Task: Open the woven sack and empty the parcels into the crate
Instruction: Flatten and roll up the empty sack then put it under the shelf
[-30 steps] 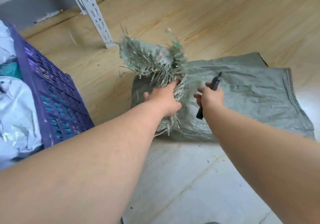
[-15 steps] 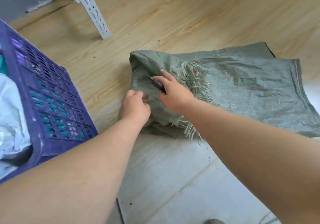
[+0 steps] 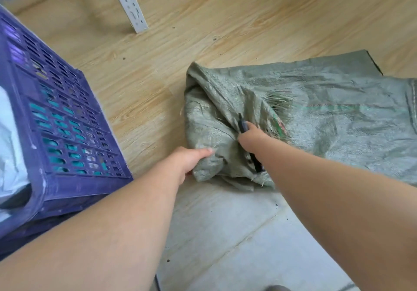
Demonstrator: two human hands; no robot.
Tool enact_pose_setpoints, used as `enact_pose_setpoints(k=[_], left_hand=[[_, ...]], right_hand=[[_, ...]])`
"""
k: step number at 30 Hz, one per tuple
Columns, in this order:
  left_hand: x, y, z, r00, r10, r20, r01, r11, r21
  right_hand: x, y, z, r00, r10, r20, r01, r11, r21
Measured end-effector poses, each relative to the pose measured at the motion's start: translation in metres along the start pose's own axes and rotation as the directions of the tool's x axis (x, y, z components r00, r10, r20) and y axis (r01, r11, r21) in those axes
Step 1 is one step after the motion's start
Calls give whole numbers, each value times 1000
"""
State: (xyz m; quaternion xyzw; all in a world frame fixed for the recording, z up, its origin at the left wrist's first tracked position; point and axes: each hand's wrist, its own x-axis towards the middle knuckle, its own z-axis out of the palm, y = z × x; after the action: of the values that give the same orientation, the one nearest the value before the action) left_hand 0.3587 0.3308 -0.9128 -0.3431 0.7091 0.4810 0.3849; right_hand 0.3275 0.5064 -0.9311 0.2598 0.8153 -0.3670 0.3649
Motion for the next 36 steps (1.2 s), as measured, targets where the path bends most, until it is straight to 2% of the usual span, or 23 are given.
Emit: enact_pose_setpoints(k=[2, 3, 5, 7, 8, 11, 13, 15, 17, 18, 19, 20, 21, 22, 23, 24, 25, 26, 28, 29, 30, 32, 36], left_hand=[[-3, 9, -3, 969, 155, -191, -136, 985, 109], [-9, 18, -5, 913, 275, -302, -228, 956, 183], [-27, 37, -9, 729, 527, -437, -373, 841, 393], [-46, 50, -7, 559, 708, -430, -379, 680, 627], [-54, 55, -4, 523, 759, -387, -353, 606, 713], [-55, 55, 13, 494, 844, -209, -278, 381, 882], [-50, 52, 24, 505, 855, -116, -242, 269, 932], [-46, 48, 34, 531, 847, 6, -233, 140, 962], [-46, 43, 44, 624, 757, 197, -309, 7, 951], [-47, 42, 48, 687, 662, 298, -390, -10, 921], [-47, 41, 51, 731, 559, 392, -481, 14, 877], [-47, 39, 54, 738, 501, 452, -558, 76, 826], [-46, 37, 54, 715, 522, 466, -616, 154, 773], [-45, 37, 52, 680, 602, 419, -651, 232, 723], [-45, 38, 49, 654, 692, 305, -653, 312, 691], [-44, 40, 44, 635, 756, 159, -624, 381, 683], [-42, 41, 37, 630, 776, 31, -575, 440, 690], [-39, 42, 30, 651, 757, -57, -517, 497, 697], [-32, 42, 18, 761, 629, -158, -382, 632, 675], [-28, 41, 14, 824, 538, -179, -315, 696, 646], [-24, 39, 10, 874, 451, -181, -261, 750, 607], [-18, 33, 5, 940, 300, -162, -173, 831, 529], [-9, 13, 1, 998, 33, -50, -13, 931, 366]], right_hand=[[-1, -6, 9, 996, -66, 55, 53, 977, 208], [-2, -11, 13, 990, -96, 100, 55, 933, 355], [-4, -25, 22, 971, -156, 183, 16, 803, 596], [-11, -41, 26, 958, -191, 213, -10, 722, 692], [-15, -48, 26, 956, -206, 209, -4, 702, 712], [-15, -54, 16, 986, -125, 107, 14, 711, 703], [-19, -40, 4, 999, -10, 36, -16, 763, 647], [-17, -15, -10, 991, 112, -77, -37, 767, 641], [-15, 5, -28, 939, 257, -229, -53, 764, 643], [-20, 13, -37, 888, 317, -332, -7, 732, 681], [-29, 14, -48, 820, 368, -439, 65, 701, 710], [-34, 13, -55, 741, 370, -560, 172, 702, 691], [-39, 9, -59, 671, 321, -668, 263, 740, 620], [-44, 2, -60, 629, 221, -746, 337, 787, 517], [-48, -5, -60, 614, 83, -785, 393, 831, 394], [-50, -10, -54, 625, -55, -779, 416, 867, 273], [-49, -15, -47, 668, -153, -729, 399, 900, 176], [-44, -15, -40, 748, -196, -634, 332, 938, 102], [-34, -9, -25, 939, -95, -331, 118, 992, 49], [-29, -3, -19, 983, -20, -184, 32, 998, 61], [-25, 4, -15, 995, 21, -96, -13, 997, 82], [-24, 9, -14, 998, 42, -48, -35, 991, 131], [-18, 10, -8, 994, 107, 37, -113, 923, 369]])
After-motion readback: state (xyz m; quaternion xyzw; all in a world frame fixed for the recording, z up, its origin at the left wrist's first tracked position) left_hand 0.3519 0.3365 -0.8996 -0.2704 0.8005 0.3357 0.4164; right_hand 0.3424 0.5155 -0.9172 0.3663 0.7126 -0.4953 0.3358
